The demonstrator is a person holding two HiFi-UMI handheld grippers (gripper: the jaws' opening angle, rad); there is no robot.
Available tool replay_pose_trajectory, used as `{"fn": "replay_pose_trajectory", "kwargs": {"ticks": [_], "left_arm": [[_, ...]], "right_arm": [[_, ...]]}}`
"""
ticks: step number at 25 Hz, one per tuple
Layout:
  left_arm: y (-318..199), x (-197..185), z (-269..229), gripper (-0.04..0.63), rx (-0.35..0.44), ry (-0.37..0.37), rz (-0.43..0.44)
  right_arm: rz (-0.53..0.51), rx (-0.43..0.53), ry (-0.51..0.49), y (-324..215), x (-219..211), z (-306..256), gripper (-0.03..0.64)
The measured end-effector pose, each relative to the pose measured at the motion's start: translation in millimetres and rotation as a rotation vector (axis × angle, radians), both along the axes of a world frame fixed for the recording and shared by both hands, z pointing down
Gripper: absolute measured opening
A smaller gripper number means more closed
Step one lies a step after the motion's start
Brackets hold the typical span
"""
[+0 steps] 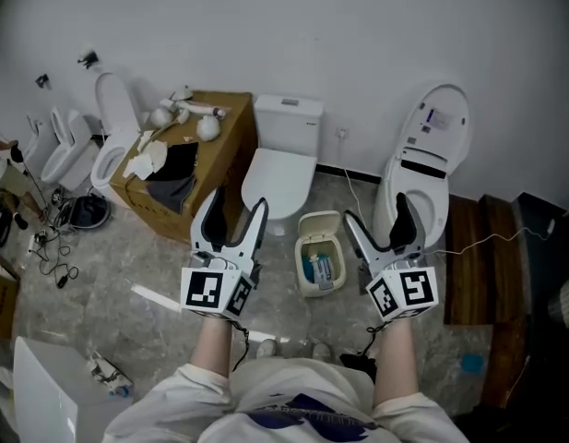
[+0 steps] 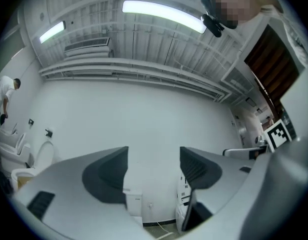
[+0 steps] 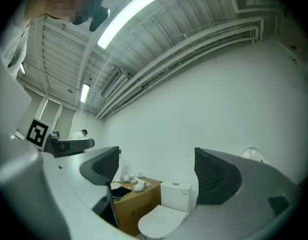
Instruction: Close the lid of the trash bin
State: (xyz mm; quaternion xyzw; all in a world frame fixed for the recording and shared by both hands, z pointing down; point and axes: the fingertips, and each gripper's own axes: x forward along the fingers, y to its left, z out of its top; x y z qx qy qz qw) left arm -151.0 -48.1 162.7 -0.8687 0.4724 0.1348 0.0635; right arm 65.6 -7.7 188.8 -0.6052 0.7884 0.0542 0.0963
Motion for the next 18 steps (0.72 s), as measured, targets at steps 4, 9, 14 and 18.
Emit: {"fn": "replay_pose_trajectory", "kwargs": {"ticks": [4, 9, 14, 18], "left_arm": [[-1.0, -17.0, -6.8, 0.407, 0.001, 0.029, -0.033], [-2.0, -11.0, -6.4, 0.414, -0.011, 0.014, -0.052], [2.3, 23.1, 2.5, 0.414, -0.017, -0.006, -0.076], [2.3, 42.3, 11.5, 0.414, -0.044, 0.010, -0.119]], "right_arm": [[0.066, 0.026, -0.065, 11.7, 40.3, -0.9, 0.497], [0.090, 0.005, -0.076, 18.7, 80.8, 10.4, 0.494], [0.023, -0.050, 0.043, 14.8, 104.5, 27.3, 0.460], [-0.080, -0.123, 0.188, -1.2, 109.4, 47.9, 0.454]]}}
